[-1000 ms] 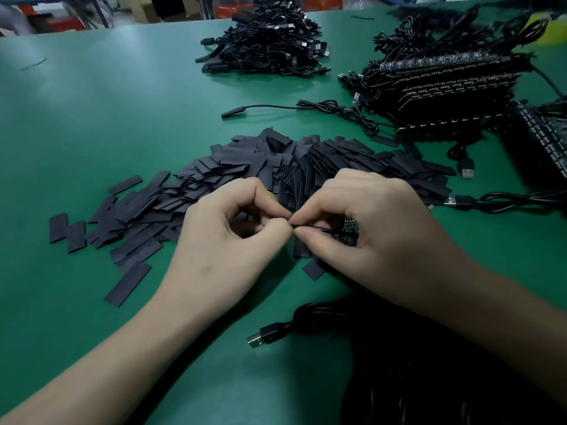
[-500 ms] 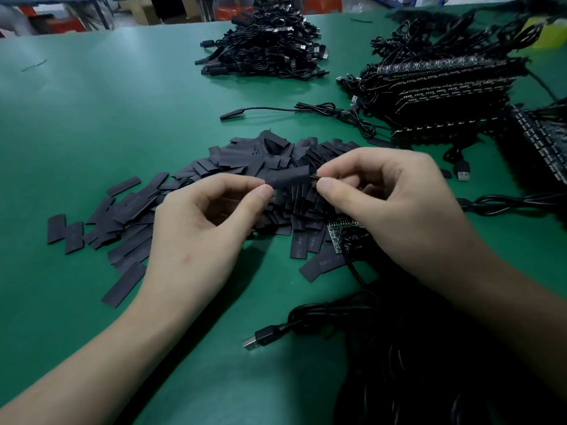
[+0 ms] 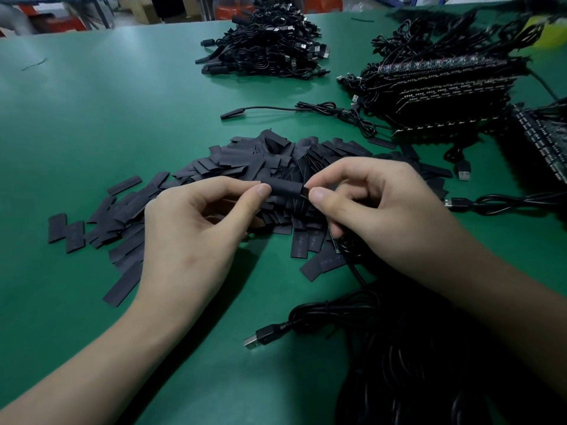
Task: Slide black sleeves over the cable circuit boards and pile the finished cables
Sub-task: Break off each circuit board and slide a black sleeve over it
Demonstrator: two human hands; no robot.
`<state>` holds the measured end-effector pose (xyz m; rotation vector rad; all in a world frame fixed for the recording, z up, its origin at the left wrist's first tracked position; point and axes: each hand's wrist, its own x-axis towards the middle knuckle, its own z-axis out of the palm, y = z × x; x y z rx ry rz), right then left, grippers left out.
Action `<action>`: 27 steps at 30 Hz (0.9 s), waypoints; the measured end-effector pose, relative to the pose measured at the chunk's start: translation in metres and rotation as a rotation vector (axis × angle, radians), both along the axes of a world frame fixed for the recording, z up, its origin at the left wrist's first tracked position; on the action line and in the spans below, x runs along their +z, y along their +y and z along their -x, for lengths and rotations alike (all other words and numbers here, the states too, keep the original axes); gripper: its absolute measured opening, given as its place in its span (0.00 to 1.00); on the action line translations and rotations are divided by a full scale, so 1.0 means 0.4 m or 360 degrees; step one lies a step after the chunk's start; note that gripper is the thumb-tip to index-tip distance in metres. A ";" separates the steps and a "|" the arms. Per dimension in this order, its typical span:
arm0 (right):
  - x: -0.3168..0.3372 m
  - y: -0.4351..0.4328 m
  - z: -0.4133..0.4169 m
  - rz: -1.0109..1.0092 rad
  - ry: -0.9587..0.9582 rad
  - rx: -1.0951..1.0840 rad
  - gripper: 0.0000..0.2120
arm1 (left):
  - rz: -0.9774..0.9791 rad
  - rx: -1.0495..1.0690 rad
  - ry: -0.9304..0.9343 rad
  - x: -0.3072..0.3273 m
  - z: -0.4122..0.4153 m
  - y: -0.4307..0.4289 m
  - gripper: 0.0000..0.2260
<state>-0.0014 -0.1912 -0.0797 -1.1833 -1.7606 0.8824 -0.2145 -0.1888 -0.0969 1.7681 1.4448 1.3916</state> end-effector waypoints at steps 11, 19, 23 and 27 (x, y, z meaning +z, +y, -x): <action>0.001 0.003 -0.004 0.0016 0.0037 0.0008 0.05 | -0.0394 0.0009 0.0523 0.019 -0.006 -0.011 0.05; -0.002 0.006 -0.010 0.0035 0.0005 0.0030 0.05 | -0.0311 -0.0025 0.0431 0.009 0.005 -0.002 0.04; 0.008 0.007 -0.013 0.0037 -0.0034 0.0091 0.05 | 0.0222 -0.0296 -0.0359 0.009 0.000 0.009 0.04; 0.052 0.014 -0.055 0.0004 -0.0497 0.0213 0.14 | 0.0322 -0.0447 -0.0663 0.012 0.000 0.012 0.05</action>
